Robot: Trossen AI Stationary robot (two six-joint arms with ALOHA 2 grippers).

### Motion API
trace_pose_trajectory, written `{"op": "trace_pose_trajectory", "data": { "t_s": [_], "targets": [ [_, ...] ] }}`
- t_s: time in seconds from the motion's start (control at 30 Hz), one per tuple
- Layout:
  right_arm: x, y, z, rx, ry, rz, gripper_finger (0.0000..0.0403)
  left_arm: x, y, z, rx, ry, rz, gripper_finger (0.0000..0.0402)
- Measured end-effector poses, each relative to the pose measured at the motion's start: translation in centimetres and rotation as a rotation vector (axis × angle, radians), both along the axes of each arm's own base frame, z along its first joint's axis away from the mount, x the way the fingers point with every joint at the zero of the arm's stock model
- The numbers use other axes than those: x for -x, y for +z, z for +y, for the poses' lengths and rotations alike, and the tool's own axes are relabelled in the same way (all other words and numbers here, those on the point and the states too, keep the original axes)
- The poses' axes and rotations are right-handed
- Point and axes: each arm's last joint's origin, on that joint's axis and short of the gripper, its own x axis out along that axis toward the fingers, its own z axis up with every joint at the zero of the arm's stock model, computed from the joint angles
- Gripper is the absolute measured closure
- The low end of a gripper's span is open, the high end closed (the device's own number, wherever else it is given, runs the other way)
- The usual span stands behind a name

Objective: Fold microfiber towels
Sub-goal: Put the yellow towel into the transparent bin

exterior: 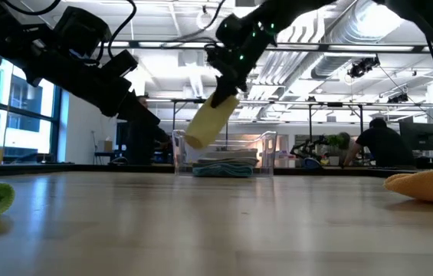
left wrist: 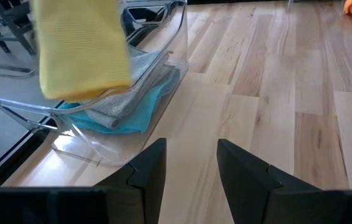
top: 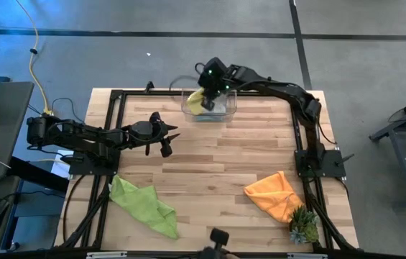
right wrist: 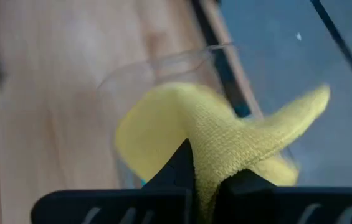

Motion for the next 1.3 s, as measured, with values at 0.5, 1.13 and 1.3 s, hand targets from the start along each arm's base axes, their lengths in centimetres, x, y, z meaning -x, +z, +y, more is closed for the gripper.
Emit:
{"op": "trace_pose_trajectory", "data": {
  "t_s": [0.5,1.13,1.3],
  "targets": [
    [0.7,-3.2,-3.1,-0.211,-0.364,-0.136,0.0403,0.1,-0.2,0.0,-0.003,0.003,0.022,0.0271],
    [3.0,-5.6,-2.9,-0.476,-0.441,-0.306,0.0403,0.2,-0.3,0.0,-0.001,0.022,0.043,0.0271],
    [3.2,-6.5,-2.5,-0.491,-0.483,-0.229,0.0403,0.2,-0.3,0.0,0.000,0.022,0.044,0.0271]
  ]
}}
